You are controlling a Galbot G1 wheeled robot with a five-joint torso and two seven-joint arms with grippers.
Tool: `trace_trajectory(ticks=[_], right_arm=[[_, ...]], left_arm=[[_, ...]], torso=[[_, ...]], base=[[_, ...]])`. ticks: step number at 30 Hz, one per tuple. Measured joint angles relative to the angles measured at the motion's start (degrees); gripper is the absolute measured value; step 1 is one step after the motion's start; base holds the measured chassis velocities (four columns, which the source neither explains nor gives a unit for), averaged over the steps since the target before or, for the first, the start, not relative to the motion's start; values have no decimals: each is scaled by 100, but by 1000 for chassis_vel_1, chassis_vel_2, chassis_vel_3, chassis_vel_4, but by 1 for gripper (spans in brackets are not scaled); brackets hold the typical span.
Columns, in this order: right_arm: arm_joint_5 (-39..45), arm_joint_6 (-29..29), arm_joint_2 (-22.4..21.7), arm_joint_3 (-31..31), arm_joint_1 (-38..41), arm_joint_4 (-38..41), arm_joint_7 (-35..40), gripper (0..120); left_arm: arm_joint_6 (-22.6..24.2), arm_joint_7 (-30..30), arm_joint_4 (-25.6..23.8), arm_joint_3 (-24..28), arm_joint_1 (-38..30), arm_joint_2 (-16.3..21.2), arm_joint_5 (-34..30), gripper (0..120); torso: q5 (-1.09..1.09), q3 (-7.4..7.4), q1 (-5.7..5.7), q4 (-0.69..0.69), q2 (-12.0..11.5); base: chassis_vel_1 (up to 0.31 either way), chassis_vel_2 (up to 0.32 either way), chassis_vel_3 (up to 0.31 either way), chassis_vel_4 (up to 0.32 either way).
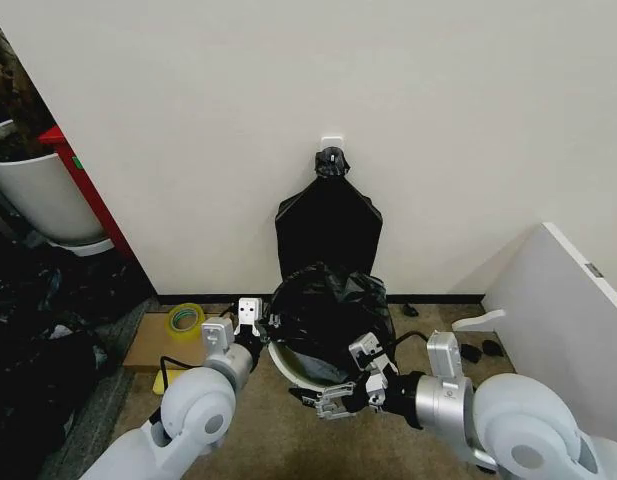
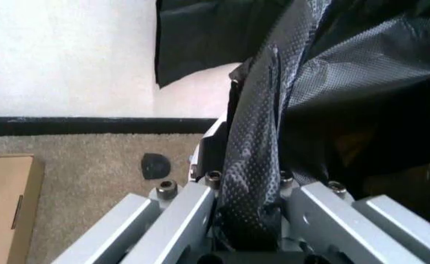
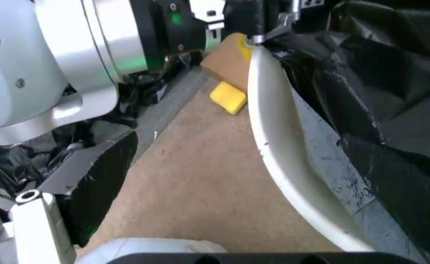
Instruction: Place the garbage bag over the trash bin.
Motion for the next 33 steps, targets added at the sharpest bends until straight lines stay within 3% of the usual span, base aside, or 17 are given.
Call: trace_trajectory(ticks=[19,24,31,33], right_arm=[[-212,-11,-21,-180,52,-311,183,100],[-325,-11,-68,-188,25,-315,126,86],[-474,-11,-123,-198,-28,-336,53,58],[-486,-11,-126,-203,-30,-339,51,56]], left_arm=[[-11,63,-78,40,59,-69,35,0],[-16,63,-108,15,85,-71,36,0],[-21,62,-112,12,55,-75,19,0],[-22,61,-112,11,50,-79,18,0]], torso=[[0,-1,0,0,0],[0,-1,0,0,0],[0,-1,0,0,0],[0,0,0,0,0]], base=[[0,0,0,0],[0,0,0,0],[0,0,0,0],[0,0,0,0]])
